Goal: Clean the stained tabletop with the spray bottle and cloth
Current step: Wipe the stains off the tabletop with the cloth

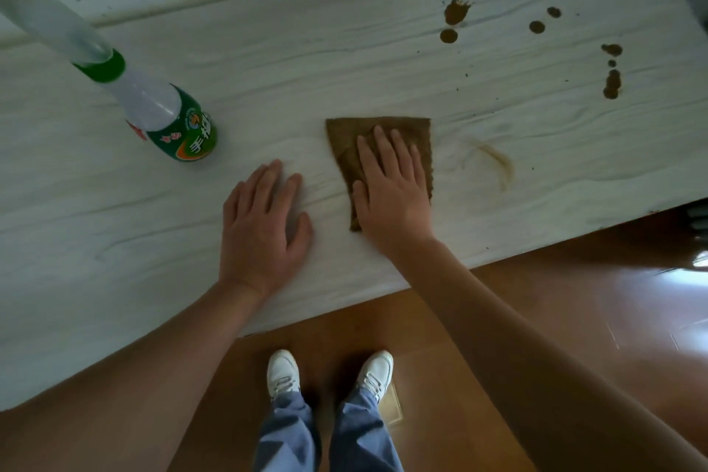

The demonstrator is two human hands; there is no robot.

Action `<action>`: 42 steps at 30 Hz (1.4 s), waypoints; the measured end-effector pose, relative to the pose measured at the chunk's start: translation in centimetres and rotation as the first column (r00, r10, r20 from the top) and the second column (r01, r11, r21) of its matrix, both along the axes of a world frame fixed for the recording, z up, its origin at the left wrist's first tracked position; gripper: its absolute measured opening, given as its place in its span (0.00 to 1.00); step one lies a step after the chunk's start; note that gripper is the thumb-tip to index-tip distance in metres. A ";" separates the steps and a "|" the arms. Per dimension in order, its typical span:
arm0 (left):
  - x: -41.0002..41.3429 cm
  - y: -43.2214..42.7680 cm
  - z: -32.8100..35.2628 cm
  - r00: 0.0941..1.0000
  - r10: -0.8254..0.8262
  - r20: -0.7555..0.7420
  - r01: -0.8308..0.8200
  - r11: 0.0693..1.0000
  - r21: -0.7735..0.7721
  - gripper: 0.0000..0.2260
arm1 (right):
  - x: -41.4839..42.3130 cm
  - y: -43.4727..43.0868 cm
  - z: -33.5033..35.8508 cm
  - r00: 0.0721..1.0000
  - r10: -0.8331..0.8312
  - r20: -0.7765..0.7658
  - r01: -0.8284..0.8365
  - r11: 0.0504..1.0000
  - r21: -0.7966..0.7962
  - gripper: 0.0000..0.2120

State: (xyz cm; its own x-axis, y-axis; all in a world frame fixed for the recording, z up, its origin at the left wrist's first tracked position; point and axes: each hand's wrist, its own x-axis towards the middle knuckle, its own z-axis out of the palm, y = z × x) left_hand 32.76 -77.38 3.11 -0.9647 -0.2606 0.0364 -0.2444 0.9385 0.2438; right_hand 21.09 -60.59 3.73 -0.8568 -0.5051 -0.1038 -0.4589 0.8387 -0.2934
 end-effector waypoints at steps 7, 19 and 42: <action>-0.3 -0.1 -0.2 1.000 -0.005 -0.016 0.004 1.000 -0.031 0.26 | 2.4 7.4 -0.2 0.999 0.035 -0.027 -0.036 0.999 -0.034 0.27; -0.2 -0.3 -0.6 0.999 -0.016 -0.037 0.014 0.999 -0.049 0.26 | -6.6 1.0 -0.7 0.961 -0.276 -0.032 0.278 0.959 0.049 0.31; -0.2 -0.5 -0.8 1.000 -0.021 0.016 0.021 0.999 -0.026 0.26 | -9.5 -3.5 -0.3 0.985 -0.163 -0.047 0.164 0.986 0.019 0.30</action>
